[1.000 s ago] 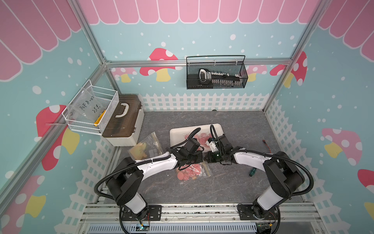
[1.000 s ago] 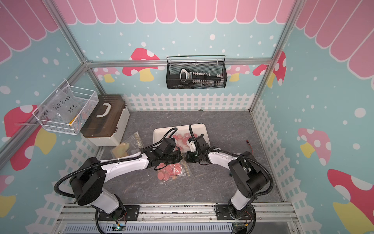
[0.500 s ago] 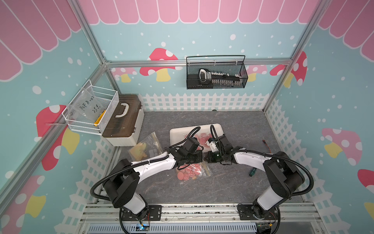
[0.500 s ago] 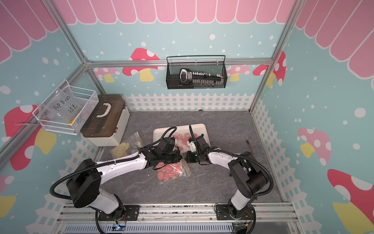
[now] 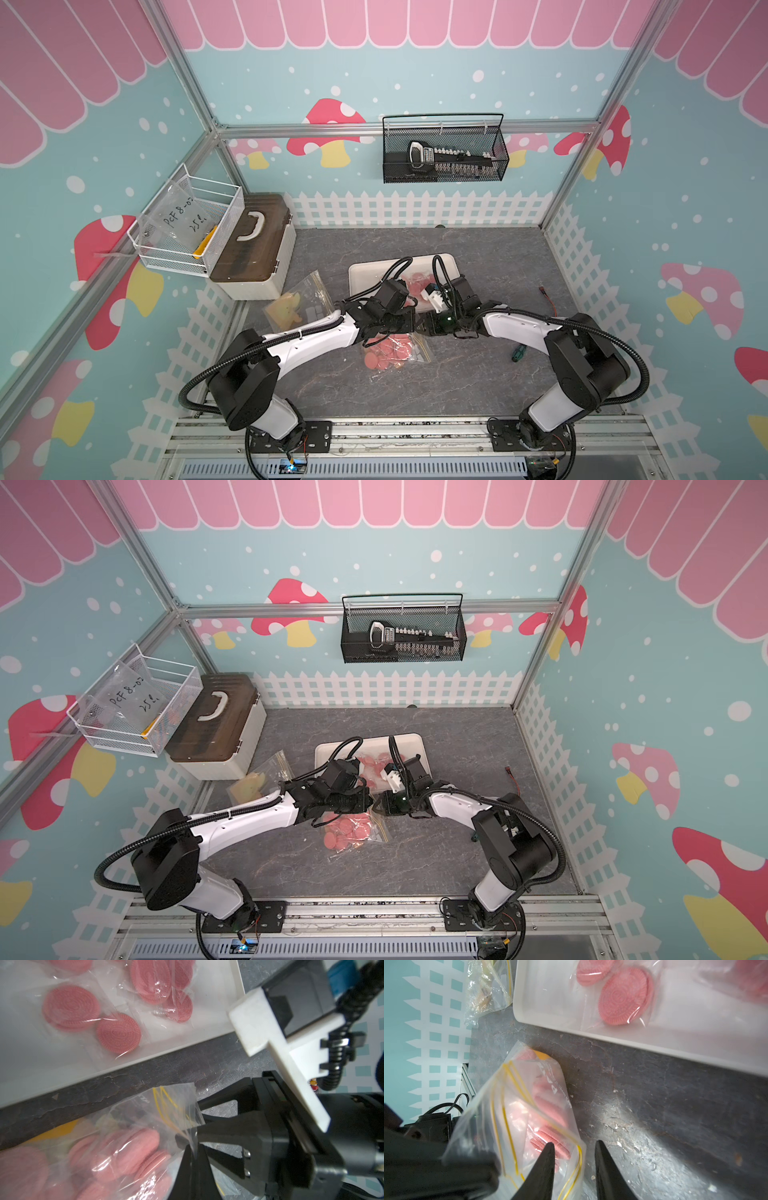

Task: Pour cookies out of the ziploc bag
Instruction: Open the ziploc bag at the center of the board.

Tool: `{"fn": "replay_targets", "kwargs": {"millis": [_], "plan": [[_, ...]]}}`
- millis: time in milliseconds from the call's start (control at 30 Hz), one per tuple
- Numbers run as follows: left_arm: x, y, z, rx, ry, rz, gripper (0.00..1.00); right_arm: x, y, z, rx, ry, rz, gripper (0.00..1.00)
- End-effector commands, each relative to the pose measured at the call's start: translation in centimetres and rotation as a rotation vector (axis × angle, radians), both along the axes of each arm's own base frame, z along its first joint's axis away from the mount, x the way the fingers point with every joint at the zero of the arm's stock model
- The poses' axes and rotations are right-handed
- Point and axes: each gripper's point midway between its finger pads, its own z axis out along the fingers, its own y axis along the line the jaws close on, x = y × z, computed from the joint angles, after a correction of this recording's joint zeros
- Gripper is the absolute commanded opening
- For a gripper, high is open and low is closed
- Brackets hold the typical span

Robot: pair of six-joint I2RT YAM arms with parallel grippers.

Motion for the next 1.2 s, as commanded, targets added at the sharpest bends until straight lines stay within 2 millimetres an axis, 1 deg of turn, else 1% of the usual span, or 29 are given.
{"fn": "replay_targets", "kwargs": {"millis": [0, 267, 400, 500, 600, 667, 867, 1167], "plan": [[1.2, 0.5, 2.7, -0.007, -0.075, 0.018, 0.00, -1.3, -0.3, 0.5, 0.013, 0.011, 0.035, 0.33], [1.5, 0.9, 3.4, -0.014, -0.088, 0.019, 0.00, -2.6, -1.0, -0.4, -0.008, 0.033, 0.059, 0.30], [1.4, 0.9, 3.5, -0.015, -0.088, 0.017, 0.00, -2.9, -1.2, -0.9, -0.018, 0.042, 0.063, 0.22], [1.2, 0.8, 3.5, -0.015, -0.086, 0.004, 0.00, -2.6, -1.3, -1.0, -0.029, 0.035, 0.054, 0.10], [1.1, 0.9, 3.5, -0.009, -0.086, -0.010, 0.00, -2.3, -1.5, -1.1, -0.043, 0.020, 0.043, 0.07], [1.0, 0.9, 3.6, -0.002, -0.089, -0.021, 0.00, -2.3, -1.6, -1.2, -0.049, 0.018, 0.038, 0.07], [0.8, 1.2, 4.1, 0.012, -0.095, -0.038, 0.00, -1.8, -2.8, -2.4, -0.102, 0.010, 0.004, 0.07], [0.8, 1.2, 4.9, -0.005, -0.102, -0.032, 0.00, -1.4, -3.3, -2.8, -0.121, 0.002, -0.014, 0.09]]}}
